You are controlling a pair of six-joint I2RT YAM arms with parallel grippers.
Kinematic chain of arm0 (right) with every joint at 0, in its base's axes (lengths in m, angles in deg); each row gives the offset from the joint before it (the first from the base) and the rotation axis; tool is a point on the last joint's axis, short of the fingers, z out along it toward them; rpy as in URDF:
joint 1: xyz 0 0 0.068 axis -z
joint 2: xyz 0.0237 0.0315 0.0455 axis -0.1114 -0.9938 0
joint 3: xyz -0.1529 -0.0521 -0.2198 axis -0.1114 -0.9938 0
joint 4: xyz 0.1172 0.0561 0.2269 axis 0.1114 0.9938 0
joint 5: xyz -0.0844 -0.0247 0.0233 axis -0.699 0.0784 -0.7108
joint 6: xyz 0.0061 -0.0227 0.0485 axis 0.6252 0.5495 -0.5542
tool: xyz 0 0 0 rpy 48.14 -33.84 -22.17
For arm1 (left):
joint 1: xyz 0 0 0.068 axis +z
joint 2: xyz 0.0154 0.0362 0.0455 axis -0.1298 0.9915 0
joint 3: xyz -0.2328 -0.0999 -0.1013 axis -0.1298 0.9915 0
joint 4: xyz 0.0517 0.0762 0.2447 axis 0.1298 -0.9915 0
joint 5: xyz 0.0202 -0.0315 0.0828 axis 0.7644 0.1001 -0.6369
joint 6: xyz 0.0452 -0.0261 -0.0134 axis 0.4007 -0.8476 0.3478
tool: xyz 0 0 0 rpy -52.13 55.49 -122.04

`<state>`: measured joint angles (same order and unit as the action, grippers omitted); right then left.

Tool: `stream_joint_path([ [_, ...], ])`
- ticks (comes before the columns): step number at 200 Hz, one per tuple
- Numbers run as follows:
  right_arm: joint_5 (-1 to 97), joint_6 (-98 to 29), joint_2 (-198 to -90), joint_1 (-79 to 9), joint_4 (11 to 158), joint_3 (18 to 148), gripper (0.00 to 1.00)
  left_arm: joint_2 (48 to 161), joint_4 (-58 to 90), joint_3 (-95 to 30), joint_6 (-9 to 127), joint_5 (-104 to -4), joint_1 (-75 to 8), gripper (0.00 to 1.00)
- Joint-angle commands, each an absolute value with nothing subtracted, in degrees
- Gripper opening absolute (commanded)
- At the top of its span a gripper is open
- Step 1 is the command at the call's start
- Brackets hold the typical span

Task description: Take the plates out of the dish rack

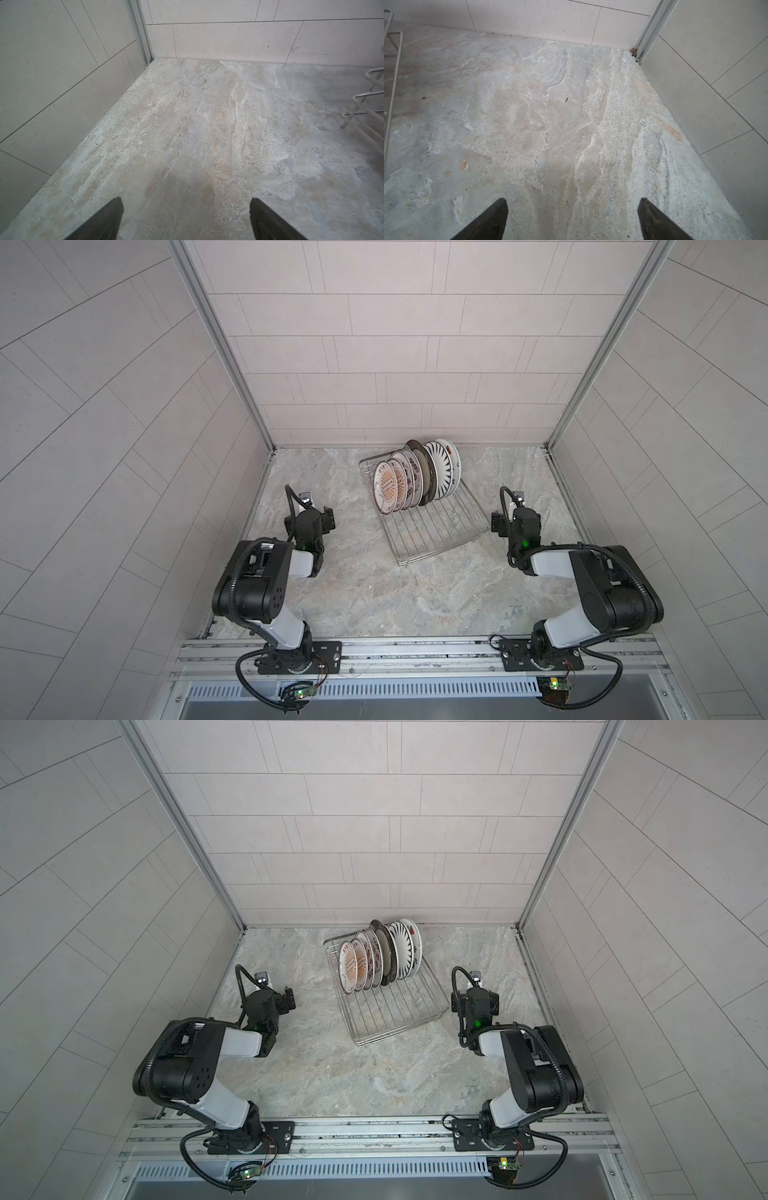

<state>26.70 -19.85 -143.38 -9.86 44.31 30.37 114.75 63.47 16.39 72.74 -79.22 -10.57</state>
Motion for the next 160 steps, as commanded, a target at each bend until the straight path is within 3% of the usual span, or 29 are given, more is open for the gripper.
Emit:
stream_joint_path([
  [1, 26.7, -19.3, -142.9, -9.7, 44.1, 31.1, 1.00, 113.7, 67.0, 17.8, 73.6, -77.8, -10.4, 1.00],
  [160, 26.8, -19.3, -142.9, -9.7, 44.1, 31.1, 1.00, 113.7, 65.3, 17.0, 73.8, -77.7, -10.4, 1.00],
])
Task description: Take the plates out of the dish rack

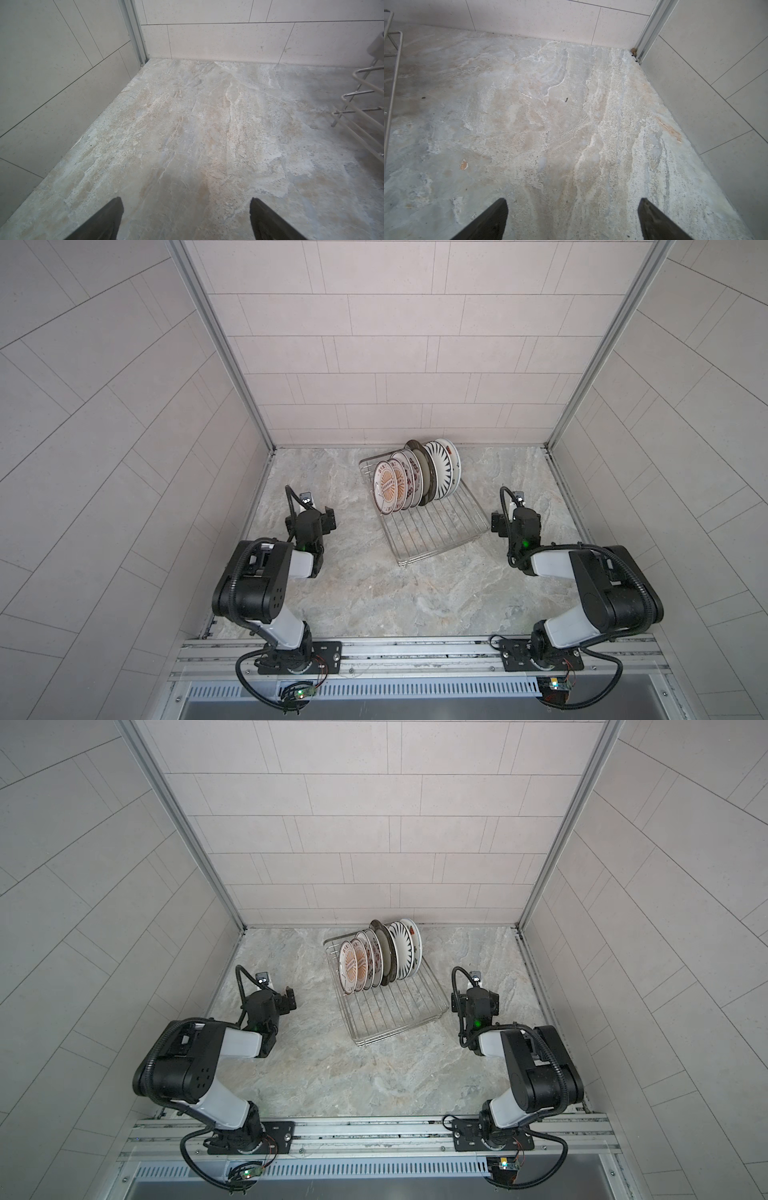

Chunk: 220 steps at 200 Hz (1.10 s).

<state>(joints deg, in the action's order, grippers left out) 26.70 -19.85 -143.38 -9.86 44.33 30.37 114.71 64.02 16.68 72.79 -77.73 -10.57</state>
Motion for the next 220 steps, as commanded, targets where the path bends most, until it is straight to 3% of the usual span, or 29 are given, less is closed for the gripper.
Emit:
stream_joint_path([
  [1, 26.8, -19.3, -142.9, -9.7, 44.1, 31.1, 1.00, 113.7, 65.3, 17.0, 73.8, -77.7, -10.4, 1.00],
  [126, 27.2, -19.0, -142.6, -9.7, 43.5, 30.8, 1.00, 113.5, 65.6, 17.1, 73.9, -77.6, -10.5, 1.00],
  [157, 29.7, -18.2, -138.6, -9.8, 53.3, 34.3, 1.00, 113.0, 67.5, 18.3, 73.7, -77.7, -10.6, 1.00],
  [180, 29.6, -18.2, -134.9, -9.7, 54.9, 33.7, 0.99, 107.8, 67.5, 20.5, 74.8, -79.3, -11.6, 1.00],
  [220, 31.2, -17.5, -122.4, -9.9, 73.5, 40.3, 0.99, 91.8, 54.9, 19.8, 72.5, -77.3, -12.6, 1.00],
])
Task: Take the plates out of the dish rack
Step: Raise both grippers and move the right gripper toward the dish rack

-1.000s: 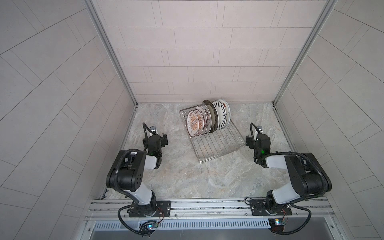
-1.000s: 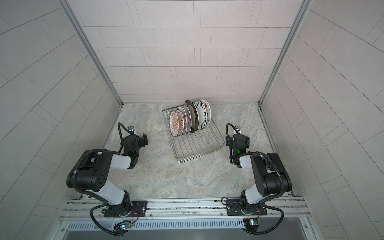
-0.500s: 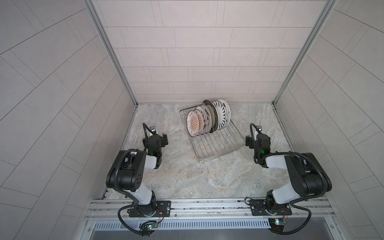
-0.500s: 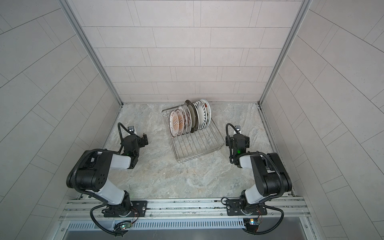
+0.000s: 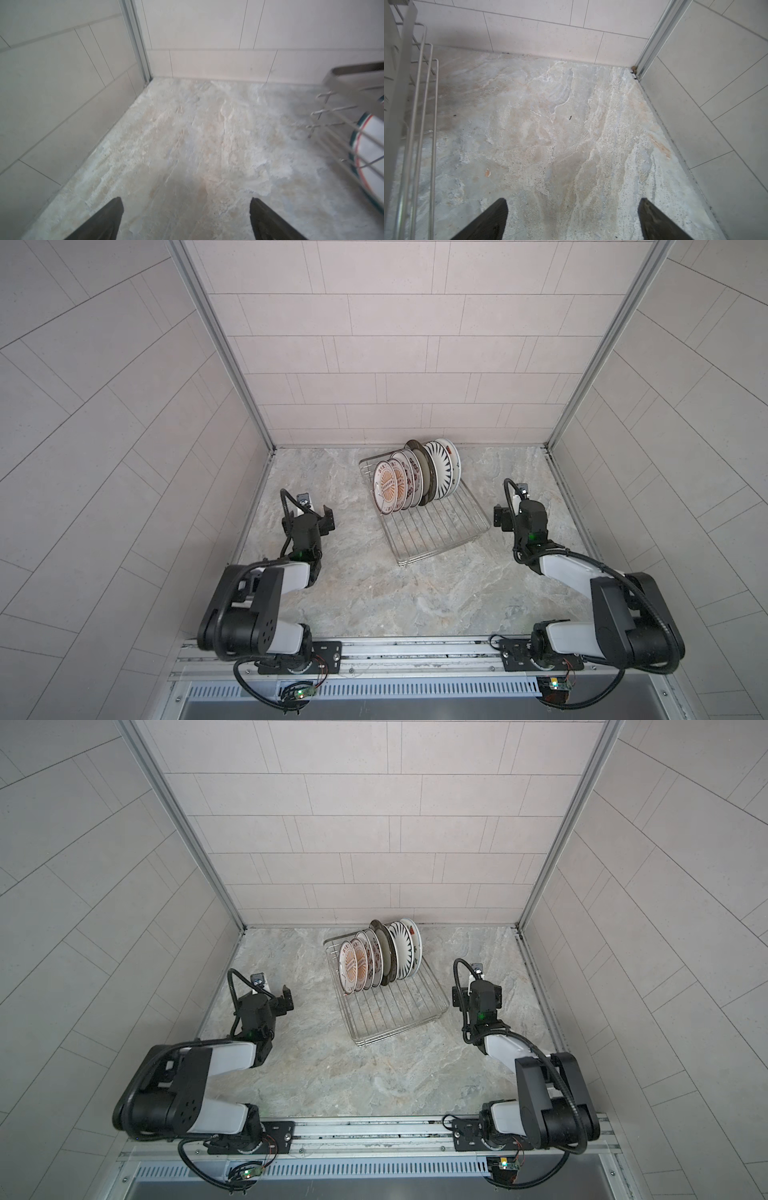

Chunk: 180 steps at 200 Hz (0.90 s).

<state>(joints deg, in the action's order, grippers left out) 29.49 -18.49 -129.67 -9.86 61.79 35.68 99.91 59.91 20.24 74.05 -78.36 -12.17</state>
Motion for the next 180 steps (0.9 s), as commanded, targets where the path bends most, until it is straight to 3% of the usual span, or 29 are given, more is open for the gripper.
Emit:
stream_joint_path([
  [1, 31.4, -17.5, -121.9, -9.9, 73.9, 40.5, 1.00, 91.4, 55.1, 19.9, 72.0, -77.2, -12.6, 1.00],
  [23, 35.8, -22.6, -113.2, -9.9, 77.6, 42.4, 1.00, 85.2, 64.2, 23.2, 56.5, -77.2, -12.6, 1.00],
  [42, 41.3, -27.7, -108.7, -9.9, 78.2, 44.6, 1.00, 81.5, 69.0, 24.5, 50.3, -70.7, -12.6, 1.00],
  [68, 55.9, -30.5, -109.9, -9.9, 80.8, 50.7, 0.99, 78.5, 63.2, 21.5, 40.3, -63.0, -12.6, 1.00],
  [94, 64.0, -33.4, -114.3, -10.2, 90.5, 58.6, 1.00, 80.1, 68.1, 21.8, 34.8, -61.1, -12.5, 1.00],
  [112, 70.1, -32.6, -115.1, -10.2, 82.9, 54.7, 1.00, 82.9, 68.5, 21.7, 28.7, -62.5, -12.2, 1.00],
  [141, 66.9, -36.2, -115.1, -10.3, 74.7, 50.8, 0.99, 84.6, 68.0, 20.0, 32.2, -56.7, -11.3, 1.00],
  [180, 81.0, -37.5, -125.7, -12.2, 78.9, 62.3, 1.00, 80.3, 62.8, 19.1, 33.8, -54.0, -11.4, 1.00],
])
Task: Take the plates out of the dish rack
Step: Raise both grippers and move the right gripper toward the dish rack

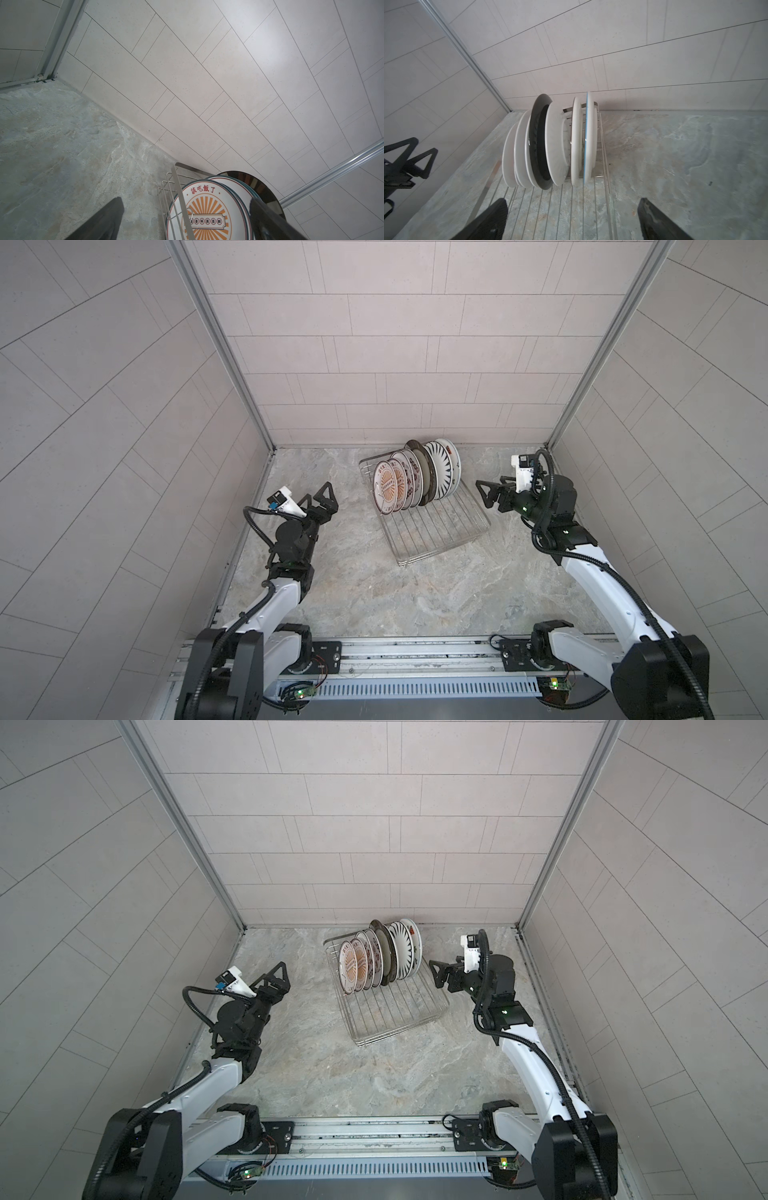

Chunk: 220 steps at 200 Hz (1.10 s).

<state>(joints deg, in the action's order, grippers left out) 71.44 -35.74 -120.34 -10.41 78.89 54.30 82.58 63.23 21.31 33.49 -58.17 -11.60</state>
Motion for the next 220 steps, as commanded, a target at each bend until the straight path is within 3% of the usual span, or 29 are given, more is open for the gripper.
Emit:
stream_joint_path([
  [1, 81.2, -37.5, -126.0, -12.2, 79.2, 62.7, 1.00, 80.3, 62.8, 19.1, 33.8, -53.6, -11.4, 1.00],
  [15, 82.2, -37.5, -129.6, -13.3, 79.6, 65.3, 1.00, 80.6, 66.0, 19.4, 33.9, -50.1, -11.3, 1.00],
  [32, 75.7, -35.2, -129.8, -15.8, 79.6, 65.7, 1.00, 81.4, 67.0, 19.2, 33.5, -48.8, -11.2, 1.00],
  [57, 57.7, -24.8, -129.3, -25.2, 87.1, 69.7, 1.00, 83.3, 66.3, 17.5, 33.0, -45.3, -11.0, 1.00],
  [77, 46.7, -22.1, -128.0, -29.1, 79.7, 65.4, 1.00, 84.3, 67.9, 17.9, 29.8, -44.2, -11.0, 1.00],
  [99, 44.8, -25.8, -126.5, -28.5, 70.7, 60.7, 1.00, 83.9, 68.6, 18.0, 31.3, -41.6, -10.2, 1.00],
  [127, 43.9, -31.2, -131.3, -28.5, 75.6, 66.4, 1.00, 82.7, 65.5, 18.6, 30.2, -45.1, -10.2, 1.00],
  [163, 61.1, -35.3, -144.2, -27.3, 82.6, 79.5, 1.00, 85.4, 76.7, 20.7, 24.7, -39.4, -9.9, 1.00],
  [175, 60.6, -35.5, -146.9, -27.9, 81.5, 81.5, 1.00, 85.0, 76.6, 21.5, 23.9, -41.8, -10.0, 1.00],
  [220, 20.0, -19.0, -149.6, -42.2, 83.6, 85.1, 1.00, 80.2, 61.5, 20.1, 28.7, -47.6, -10.1, 1.00],
])
